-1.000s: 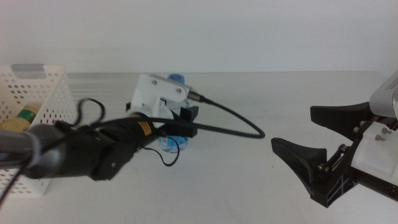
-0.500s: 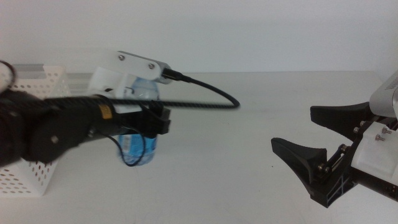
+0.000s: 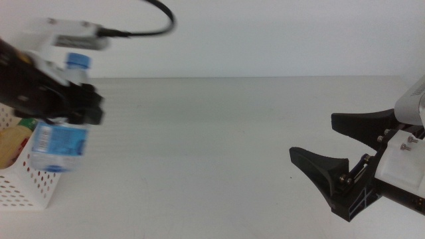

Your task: Use arms to grab the bottles and put them into the dustbin to the left of the table.

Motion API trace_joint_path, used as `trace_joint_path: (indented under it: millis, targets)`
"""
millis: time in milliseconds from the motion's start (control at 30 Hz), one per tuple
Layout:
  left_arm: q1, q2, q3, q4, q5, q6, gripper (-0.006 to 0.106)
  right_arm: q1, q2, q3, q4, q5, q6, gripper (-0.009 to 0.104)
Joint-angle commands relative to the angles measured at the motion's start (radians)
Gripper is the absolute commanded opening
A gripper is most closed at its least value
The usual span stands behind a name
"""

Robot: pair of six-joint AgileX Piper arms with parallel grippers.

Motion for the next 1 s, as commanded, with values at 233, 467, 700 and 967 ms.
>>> trace_joint_path:
  millis: [233, 467, 700, 967]
  targets:
    - [0.293, -0.032, -0.193, -0.078, 0.140, 0.165, -0.005, 0.000, -0.011, -0.025, -0.010, -0.072, -0.008, 0.072]
    - [0.419, 0.083, -0.337, -0.079, 0.286, 0.234, -0.005, 0.000, -0.011, -0.025, -0.010, -0.072, -0.008, 0.072]
    - [0.446, 0.240, -0.456, -0.074, 0.332, 0.244, -0.005, 0.000, -0.011, -0.025, -0.010, -0.072, -0.008, 0.072]
    - [0.446, 0.378, -0.542, -0.021, 0.331, 0.244, -0.005, 0.000, -0.011, -0.025, -0.010, -0.072, -0.008, 0.072]
